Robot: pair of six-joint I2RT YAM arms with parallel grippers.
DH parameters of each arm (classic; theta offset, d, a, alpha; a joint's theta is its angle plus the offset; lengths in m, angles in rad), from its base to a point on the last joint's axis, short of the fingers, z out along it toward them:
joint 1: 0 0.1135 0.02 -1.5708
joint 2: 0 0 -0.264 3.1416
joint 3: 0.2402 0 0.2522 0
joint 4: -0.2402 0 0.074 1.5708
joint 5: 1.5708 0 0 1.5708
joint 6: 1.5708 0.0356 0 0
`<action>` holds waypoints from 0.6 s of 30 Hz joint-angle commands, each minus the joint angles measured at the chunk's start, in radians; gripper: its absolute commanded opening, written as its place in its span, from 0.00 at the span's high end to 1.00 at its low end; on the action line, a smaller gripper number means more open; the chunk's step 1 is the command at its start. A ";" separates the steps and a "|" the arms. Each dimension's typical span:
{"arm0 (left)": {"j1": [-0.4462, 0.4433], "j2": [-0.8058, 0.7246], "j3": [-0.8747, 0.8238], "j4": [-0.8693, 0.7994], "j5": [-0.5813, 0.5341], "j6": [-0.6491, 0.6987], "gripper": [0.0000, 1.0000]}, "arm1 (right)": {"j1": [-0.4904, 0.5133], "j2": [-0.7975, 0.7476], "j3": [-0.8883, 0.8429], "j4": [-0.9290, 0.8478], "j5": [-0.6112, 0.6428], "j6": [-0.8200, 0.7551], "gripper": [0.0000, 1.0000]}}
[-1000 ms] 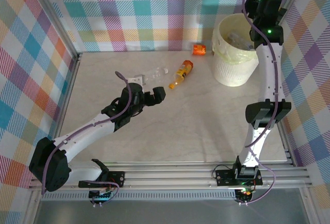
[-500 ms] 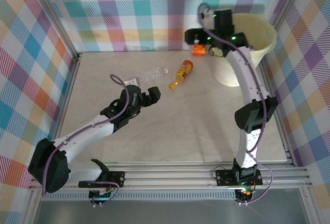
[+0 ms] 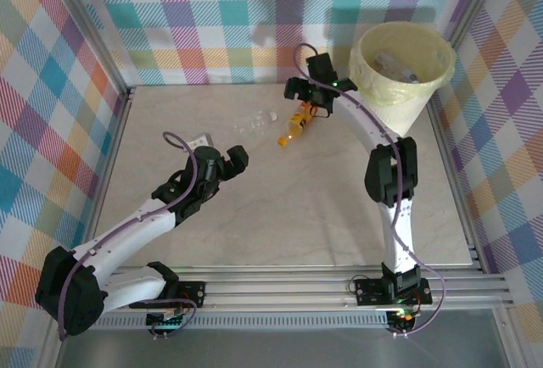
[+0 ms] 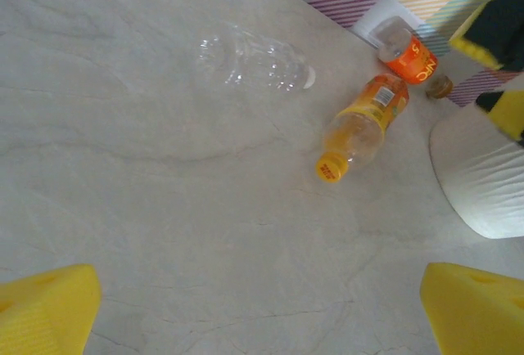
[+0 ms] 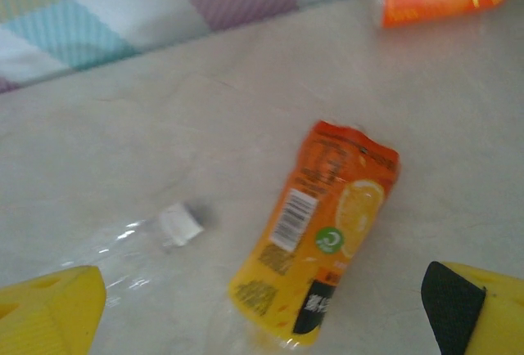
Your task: Put the plastic bottles in the bin
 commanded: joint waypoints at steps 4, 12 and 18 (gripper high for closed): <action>0.021 -0.034 -0.021 -0.041 -0.029 -0.014 0.00 | 0.002 0.152 0.168 -0.077 0.143 0.160 0.01; 0.030 -0.044 -0.032 -0.057 -0.032 -0.015 0.00 | 0.003 0.354 0.387 -0.172 0.161 0.173 0.06; 0.036 -0.043 -0.036 -0.059 -0.031 -0.017 0.00 | 0.003 0.411 0.434 -0.187 0.153 0.193 0.08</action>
